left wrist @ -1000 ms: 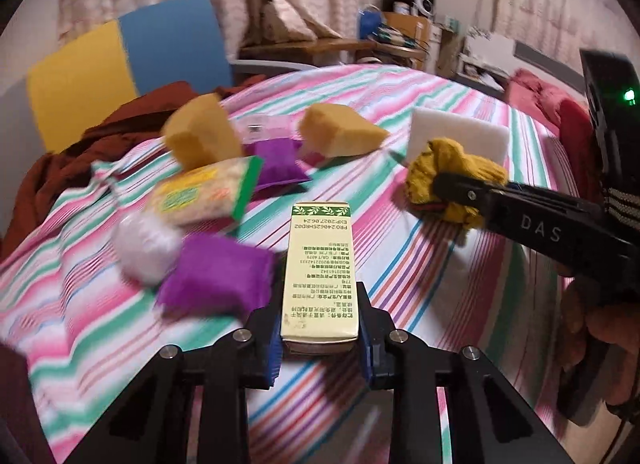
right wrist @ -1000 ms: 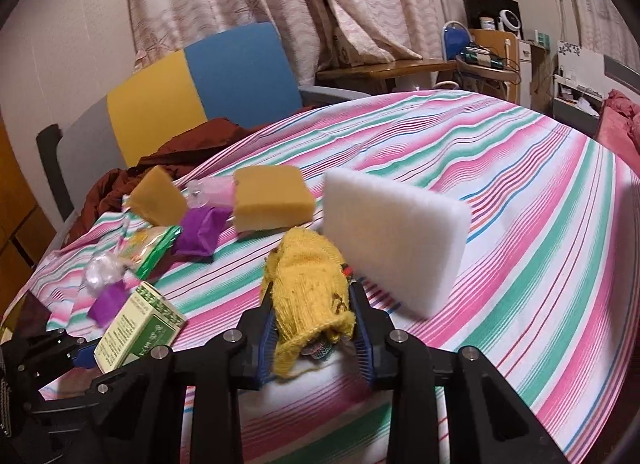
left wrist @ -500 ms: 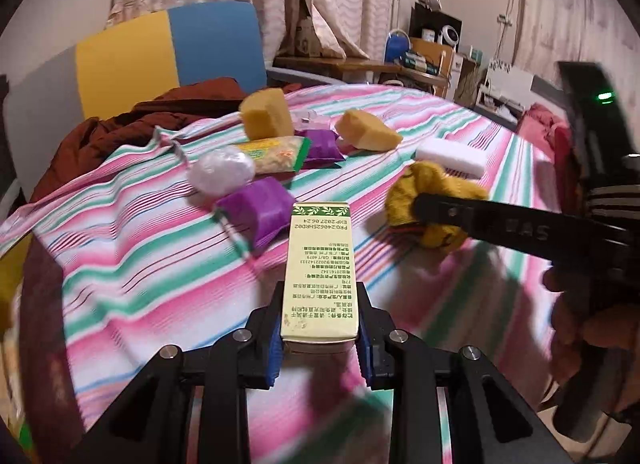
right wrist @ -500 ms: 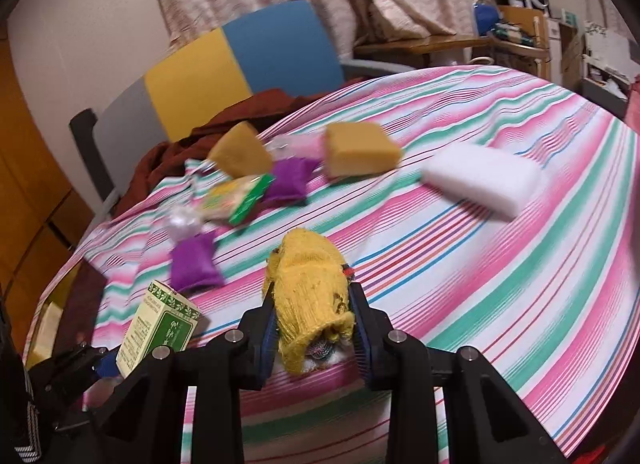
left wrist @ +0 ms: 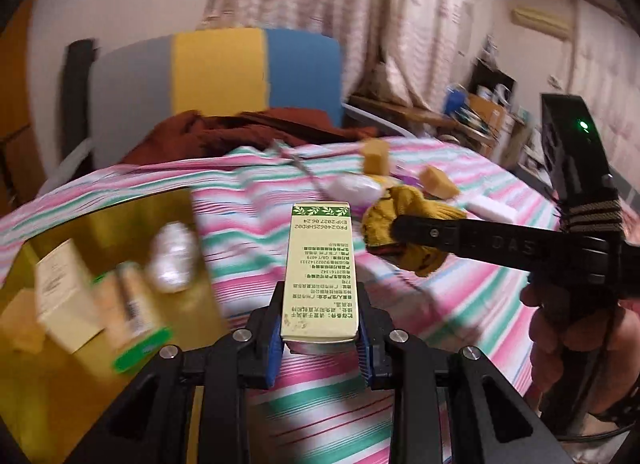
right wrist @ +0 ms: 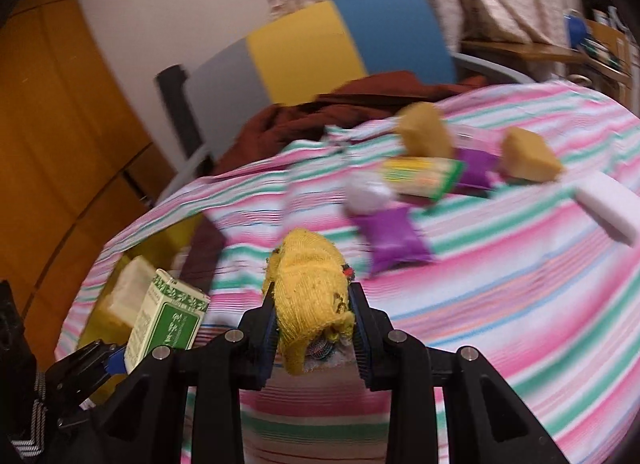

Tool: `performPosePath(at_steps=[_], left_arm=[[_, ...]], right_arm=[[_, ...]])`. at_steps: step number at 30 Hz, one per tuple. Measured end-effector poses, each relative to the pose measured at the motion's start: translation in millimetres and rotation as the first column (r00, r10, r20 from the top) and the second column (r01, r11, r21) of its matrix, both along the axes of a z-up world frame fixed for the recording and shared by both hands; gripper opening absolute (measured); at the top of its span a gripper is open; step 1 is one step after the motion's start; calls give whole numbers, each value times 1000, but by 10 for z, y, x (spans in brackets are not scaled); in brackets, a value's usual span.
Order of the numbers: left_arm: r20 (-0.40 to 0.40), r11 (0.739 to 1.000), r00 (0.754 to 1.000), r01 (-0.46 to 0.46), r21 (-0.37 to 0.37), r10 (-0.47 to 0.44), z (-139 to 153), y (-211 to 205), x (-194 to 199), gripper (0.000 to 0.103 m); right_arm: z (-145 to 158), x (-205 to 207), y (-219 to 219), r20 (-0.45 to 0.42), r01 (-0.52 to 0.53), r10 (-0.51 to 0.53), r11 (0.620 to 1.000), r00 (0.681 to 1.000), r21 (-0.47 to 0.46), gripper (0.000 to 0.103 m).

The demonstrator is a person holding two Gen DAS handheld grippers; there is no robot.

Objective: Organize objects
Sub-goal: 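Carry the green box and glove into the gold tray and release both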

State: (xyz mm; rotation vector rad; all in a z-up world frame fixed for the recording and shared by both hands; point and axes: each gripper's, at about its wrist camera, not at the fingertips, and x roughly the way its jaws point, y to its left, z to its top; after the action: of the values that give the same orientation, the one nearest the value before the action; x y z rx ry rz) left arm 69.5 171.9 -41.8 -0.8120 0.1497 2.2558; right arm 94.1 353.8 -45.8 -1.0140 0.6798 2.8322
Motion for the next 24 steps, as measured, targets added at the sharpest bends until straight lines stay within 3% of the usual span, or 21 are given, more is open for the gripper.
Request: performPosePath(at_steps=[9, 16, 21, 24], left_arm=[[-15, 970, 970, -244, 20, 244, 59, -917, -268, 30], [19, 909, 909, -416, 4, 416, -53, -1598, -394, 30], [105, 875, 870, -485, 3, 482, -196, -1935, -545, 30], [121, 871, 863, -491, -21, 490, -252, -2005, -608, 30]], right_arm=[[282, -478, -776, -24, -216, 217, 976, 976, 33, 32], [228, -650, -1403, 38, -379, 378, 925, 925, 18, 32], [105, -735, -1817, 89, -470, 467, 882, 880, 21, 34], [69, -782, -1994, 108, -498, 493, 867, 863, 15, 38]])
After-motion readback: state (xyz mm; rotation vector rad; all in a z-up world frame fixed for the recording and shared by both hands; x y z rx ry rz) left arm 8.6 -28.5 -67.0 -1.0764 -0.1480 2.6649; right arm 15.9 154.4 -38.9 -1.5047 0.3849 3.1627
